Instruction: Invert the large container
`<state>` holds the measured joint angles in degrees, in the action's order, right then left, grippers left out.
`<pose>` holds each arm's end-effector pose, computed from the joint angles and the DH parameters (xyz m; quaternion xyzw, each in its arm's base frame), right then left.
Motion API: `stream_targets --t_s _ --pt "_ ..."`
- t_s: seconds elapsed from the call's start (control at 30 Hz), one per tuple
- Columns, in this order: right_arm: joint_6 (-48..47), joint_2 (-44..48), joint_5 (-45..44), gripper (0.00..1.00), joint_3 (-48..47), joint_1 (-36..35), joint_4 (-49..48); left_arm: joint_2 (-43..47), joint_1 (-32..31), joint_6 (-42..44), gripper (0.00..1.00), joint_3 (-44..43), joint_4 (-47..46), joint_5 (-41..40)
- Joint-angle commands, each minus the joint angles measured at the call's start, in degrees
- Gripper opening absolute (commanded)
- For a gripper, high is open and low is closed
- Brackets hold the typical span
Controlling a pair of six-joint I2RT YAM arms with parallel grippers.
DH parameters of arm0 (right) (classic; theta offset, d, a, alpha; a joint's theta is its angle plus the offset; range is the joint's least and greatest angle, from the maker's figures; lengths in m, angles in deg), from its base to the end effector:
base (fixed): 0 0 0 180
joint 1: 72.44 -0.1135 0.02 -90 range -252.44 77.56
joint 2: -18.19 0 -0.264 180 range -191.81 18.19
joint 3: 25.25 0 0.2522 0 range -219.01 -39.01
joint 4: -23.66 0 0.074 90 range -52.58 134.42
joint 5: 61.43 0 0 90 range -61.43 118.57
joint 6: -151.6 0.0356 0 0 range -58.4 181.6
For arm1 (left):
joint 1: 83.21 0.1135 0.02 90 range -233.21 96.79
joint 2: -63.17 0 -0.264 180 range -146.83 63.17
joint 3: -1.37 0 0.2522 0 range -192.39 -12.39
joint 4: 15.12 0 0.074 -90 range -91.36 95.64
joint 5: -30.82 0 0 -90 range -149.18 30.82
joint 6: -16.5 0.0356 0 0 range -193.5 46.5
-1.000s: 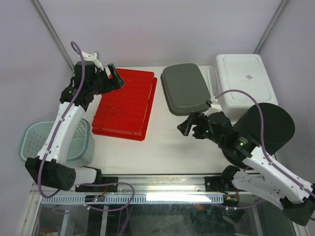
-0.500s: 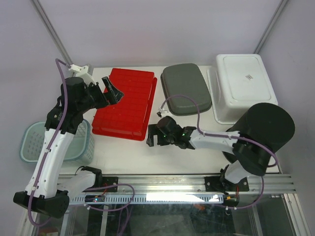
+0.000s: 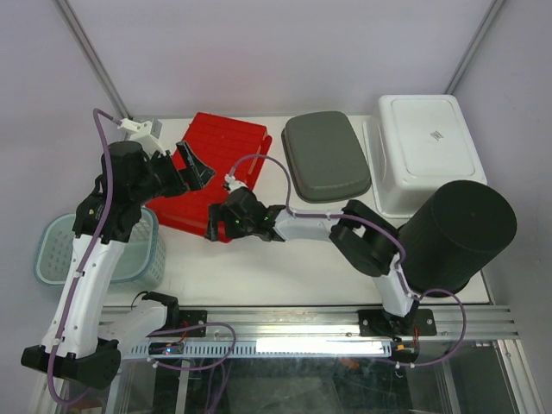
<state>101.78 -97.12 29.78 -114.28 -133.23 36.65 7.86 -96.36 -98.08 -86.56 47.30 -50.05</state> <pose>0.2159 0.3878 0.1711 -0.1661 0.8882 0.3365 0.2652 0.1710 -0.0457 0.4123 -0.0462 0.8621 -0.2268 0.4508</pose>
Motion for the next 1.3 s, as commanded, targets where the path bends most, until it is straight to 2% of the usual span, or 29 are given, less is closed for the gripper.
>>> stream_targets --t_s 0.0,0.13,0.2,0.23,0.4,0.6,0.73,0.87,1.0,1.27 --pt "0.08 -8.28 5.43 0.94 -14.93 0.24 -5.16 2.02 -0.22 0.78 0.99 -3.08 0.43 0.52" --pt "0.92 -14.3 14.23 0.94 -24.09 0.72 -12.82 2.25 -0.22 0.76 0.99 -4.27 1.84 0.4" --pt "1.54 -14.67 16.1 0.94 -25.49 1.19 -13.23 2.3 -0.21 0.99 0.99 -4.84 2.56 -0.11" --pt "1.33 -13.55 16.41 0.94 -24.16 1.39 -13.88 2.35 -0.25 1.21 0.99 -4.98 2.84 -0.51" --pt "-1.04 0.36 12.66 0.94 -3.37 2.83 -18.02 1.69 -0.22 2.42 0.99 -5.04 3.89 -5.08" --pt "-3.9 17.99 2.15 0.95 13.07 1.98 -1.32 -3.9 -0.22 3.74 0.99 -5.88 7.61 -15.51" --pt "-3.9 28.47 -5.04 0.95 21.02 -2.62 4.02 -6.69 -0.26 2.2 0.99 -1.54 4.71 -11.9" --pt "-3.78 35.69 -10.84 0.95 23.71 -5.91 10.31 -8.58 -2.01 -0.78 0.99 8.0 -1.88 -7.88" --pt "-3.93 42.16 -15.21 0.95 24.8 -7.94 15.34 -12.97 -9.6 -2.64 0.99 11.93 -4.66 -15.35" --pt "-2.79 56.18 -22.56 0.96 29.01 -8.48 16.85 -21.9 -11.4 -4.54 0.99 15.4 -12.97 -18.44"
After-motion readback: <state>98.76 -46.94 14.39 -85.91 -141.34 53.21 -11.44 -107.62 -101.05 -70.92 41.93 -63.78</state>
